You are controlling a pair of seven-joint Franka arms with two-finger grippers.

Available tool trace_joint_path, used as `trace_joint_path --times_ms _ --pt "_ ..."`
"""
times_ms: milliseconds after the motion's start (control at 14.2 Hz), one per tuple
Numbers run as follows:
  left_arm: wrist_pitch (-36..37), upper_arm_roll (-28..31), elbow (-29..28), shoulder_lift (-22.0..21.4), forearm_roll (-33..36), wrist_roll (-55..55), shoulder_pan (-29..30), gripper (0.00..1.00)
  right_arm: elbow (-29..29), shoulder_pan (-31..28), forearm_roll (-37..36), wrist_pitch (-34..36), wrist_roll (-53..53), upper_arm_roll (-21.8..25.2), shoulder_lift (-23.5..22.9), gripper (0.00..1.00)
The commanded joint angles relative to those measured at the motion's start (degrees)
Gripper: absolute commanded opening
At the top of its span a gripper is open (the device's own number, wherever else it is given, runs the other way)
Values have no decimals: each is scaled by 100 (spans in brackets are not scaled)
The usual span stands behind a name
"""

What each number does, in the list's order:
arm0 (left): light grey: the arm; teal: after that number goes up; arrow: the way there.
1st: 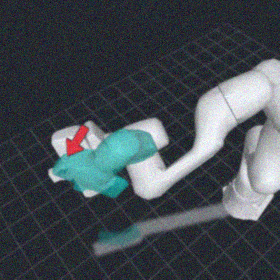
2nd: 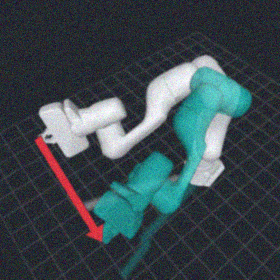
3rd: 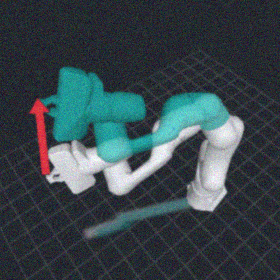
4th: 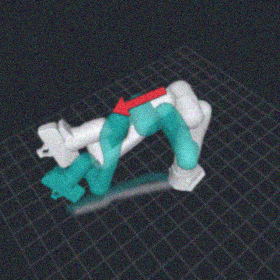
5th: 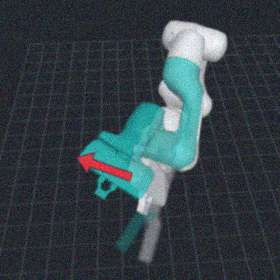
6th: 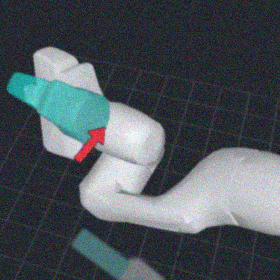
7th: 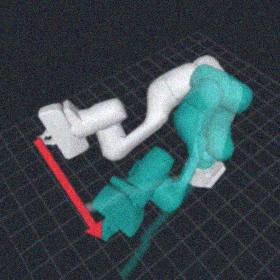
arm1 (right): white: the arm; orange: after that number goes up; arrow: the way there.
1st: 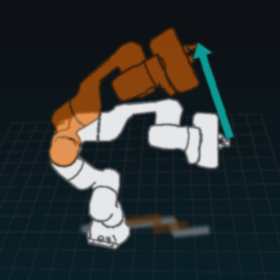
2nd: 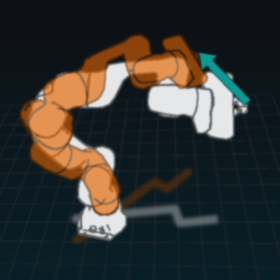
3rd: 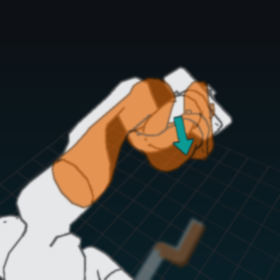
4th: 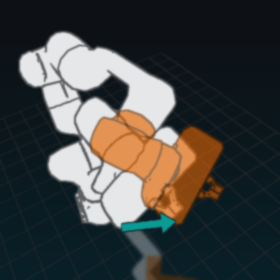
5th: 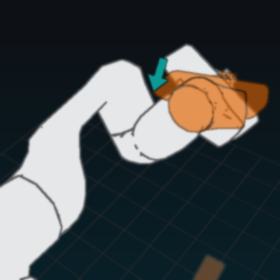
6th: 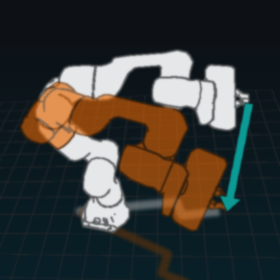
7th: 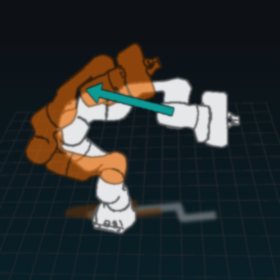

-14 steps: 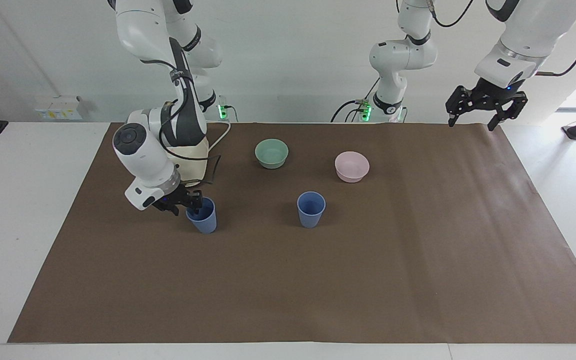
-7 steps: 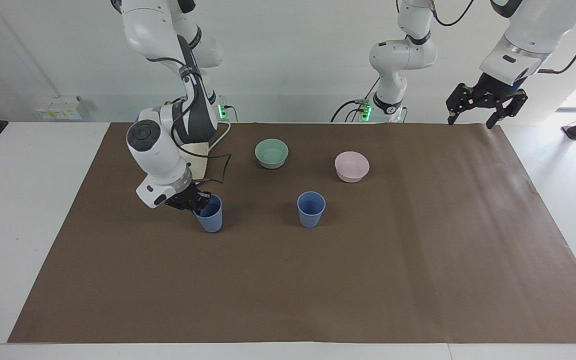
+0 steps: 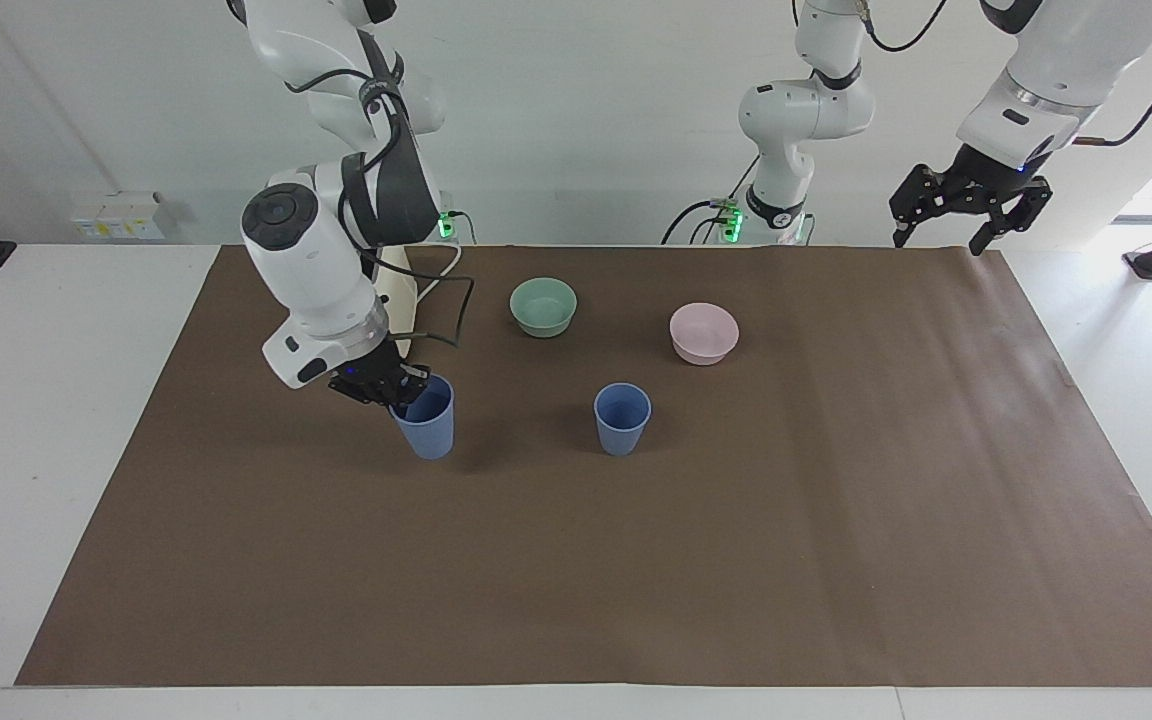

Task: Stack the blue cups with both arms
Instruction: 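Grasp the second blue cup with the right gripper and lift it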

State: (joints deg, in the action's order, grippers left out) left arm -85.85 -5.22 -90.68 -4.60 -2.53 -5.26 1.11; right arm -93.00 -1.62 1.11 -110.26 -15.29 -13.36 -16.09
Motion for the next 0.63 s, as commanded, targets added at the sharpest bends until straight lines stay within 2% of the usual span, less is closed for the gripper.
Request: trace_joint_path --times_ms 0,351,561 --pt "77 -14 -55 -111 -37 60 30 100 597 318 -49 495 -317 -96 -192 0" --pt "60 -14 -29 -111 -37 52 30 100 1836 1109 -59 691 -1107 -105 -763 0" --pt "77 -14 -20 -102 -37 60 39 100 2172 1426 -67 550 -1178 -114 -931 0"
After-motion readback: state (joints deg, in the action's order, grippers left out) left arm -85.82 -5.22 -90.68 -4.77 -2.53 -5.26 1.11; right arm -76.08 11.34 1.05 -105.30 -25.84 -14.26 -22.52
